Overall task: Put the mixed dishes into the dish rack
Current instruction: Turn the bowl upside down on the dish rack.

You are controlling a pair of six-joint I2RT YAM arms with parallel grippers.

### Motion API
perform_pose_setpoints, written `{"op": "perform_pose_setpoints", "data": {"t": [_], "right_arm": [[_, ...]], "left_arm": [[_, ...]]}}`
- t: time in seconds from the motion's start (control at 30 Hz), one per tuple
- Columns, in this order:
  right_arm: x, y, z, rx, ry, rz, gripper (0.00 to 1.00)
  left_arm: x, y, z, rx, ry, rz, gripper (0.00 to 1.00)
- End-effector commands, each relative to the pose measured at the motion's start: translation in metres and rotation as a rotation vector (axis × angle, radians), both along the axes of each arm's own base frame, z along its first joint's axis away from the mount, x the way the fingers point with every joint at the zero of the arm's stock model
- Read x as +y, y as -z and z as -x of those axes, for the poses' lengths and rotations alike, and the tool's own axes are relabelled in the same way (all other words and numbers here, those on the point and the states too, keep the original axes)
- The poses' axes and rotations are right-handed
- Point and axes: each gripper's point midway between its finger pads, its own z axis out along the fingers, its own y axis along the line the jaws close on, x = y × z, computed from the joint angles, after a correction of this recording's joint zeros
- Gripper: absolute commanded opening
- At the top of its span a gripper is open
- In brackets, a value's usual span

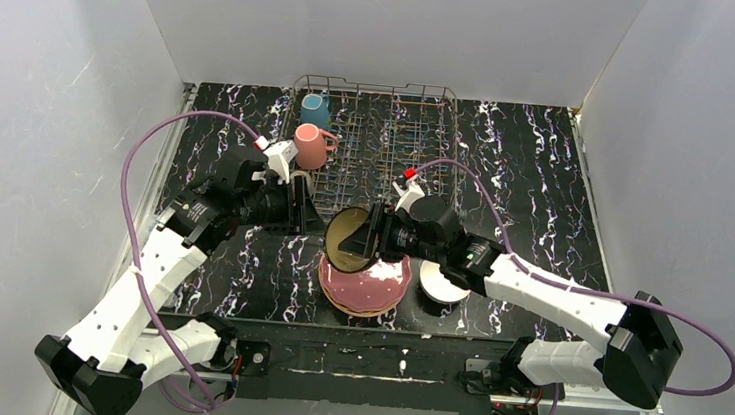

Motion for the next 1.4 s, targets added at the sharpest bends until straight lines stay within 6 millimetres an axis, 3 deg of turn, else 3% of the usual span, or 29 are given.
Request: {"op": "perform_pose_setpoints", "data": {"t": [0.0,0.3,0.5,1.0,1.37], "right_arm": [[0.007,-0.085,-0.014,-0.155,0.023,-0.181,0.08],[-0.001,-0.090,-0.035,-0.211,0.070,-0.110,0.06],[-0.017,-0.089,-0.063,-0.275,0.124,0.000,0.05],[-0.070,-0.081,-0.167,-0.425,0.340,0.332,0.05],[-0.076,-0.069,-0.226,-0.495,0.413,0.509,0.02]], "left_arm": [[0.007,-0.007,0.001,-0.038,0.001,-0.034,0.46],[0.024,-0.002,-0.002,-0.070,-0.023,-0.129,0.46],[0.039,0.004,-0.004,-0.101,-0.048,-0.208,0.46],[0.045,0.034,-0.005,-0.086,-0.019,-0.275,0.43],[0.041,0.054,-0.004,-0.088,0.029,-0.280,0.37]]}}
